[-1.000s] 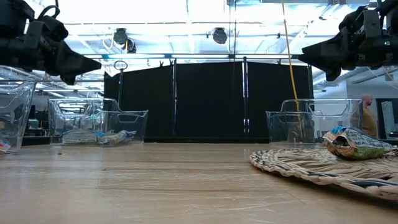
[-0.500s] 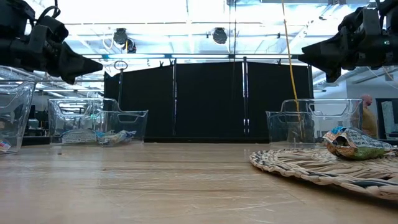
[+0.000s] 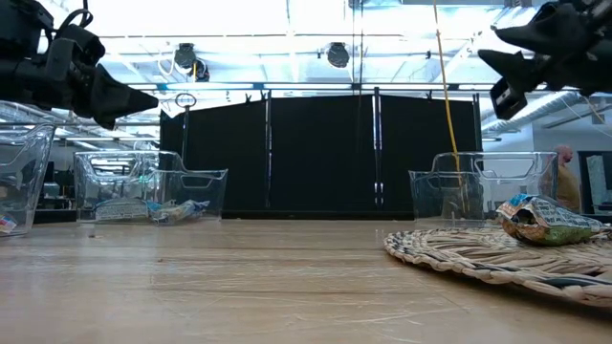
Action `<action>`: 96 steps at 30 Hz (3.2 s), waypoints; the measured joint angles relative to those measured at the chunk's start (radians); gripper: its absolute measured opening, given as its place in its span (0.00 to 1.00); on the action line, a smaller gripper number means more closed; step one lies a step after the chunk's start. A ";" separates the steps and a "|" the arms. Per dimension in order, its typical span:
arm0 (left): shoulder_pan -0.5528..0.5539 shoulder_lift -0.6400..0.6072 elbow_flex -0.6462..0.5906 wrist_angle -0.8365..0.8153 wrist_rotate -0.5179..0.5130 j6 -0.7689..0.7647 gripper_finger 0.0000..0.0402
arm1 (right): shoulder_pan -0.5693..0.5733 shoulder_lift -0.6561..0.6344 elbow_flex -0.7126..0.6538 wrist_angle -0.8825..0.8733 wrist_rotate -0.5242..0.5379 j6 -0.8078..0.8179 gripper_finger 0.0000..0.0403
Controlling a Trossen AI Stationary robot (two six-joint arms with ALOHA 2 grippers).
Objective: Pick and place Granola Bars by type
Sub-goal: Put the yellow granola bar into the top right transparent bin
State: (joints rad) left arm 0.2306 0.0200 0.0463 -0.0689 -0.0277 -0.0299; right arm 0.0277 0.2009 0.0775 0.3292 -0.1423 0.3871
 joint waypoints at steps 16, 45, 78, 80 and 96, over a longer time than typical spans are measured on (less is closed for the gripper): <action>0.000 0.000 -0.002 0.011 0.000 0.000 0.08 | 0.530 1.066 0.489 -0.268 0.352 -0.148 0.28; 0.000 0.000 -0.001 0.013 0.000 0.000 0.08 | 0.548 1.324 0.605 -0.322 0.340 -0.033 0.06; 0.000 0.000 0.000 0.013 0.000 0.000 0.08 | 0.160 0.582 0.545 -0.362 0.360 -0.445 0.00; 0.000 0.000 0.000 0.013 0.000 0.000 0.08 | 0.111 0.556 0.527 -0.358 0.413 -0.445 0.00; 0.000 0.000 0.000 0.013 0.000 0.000 0.08 | -0.224 0.579 0.493 -0.361 0.745 -0.418 0.00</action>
State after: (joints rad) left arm 0.2306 0.0200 0.0467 -0.0555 -0.0280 -0.0303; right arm -0.1967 0.7794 0.5701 -0.0315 0.6026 -0.0307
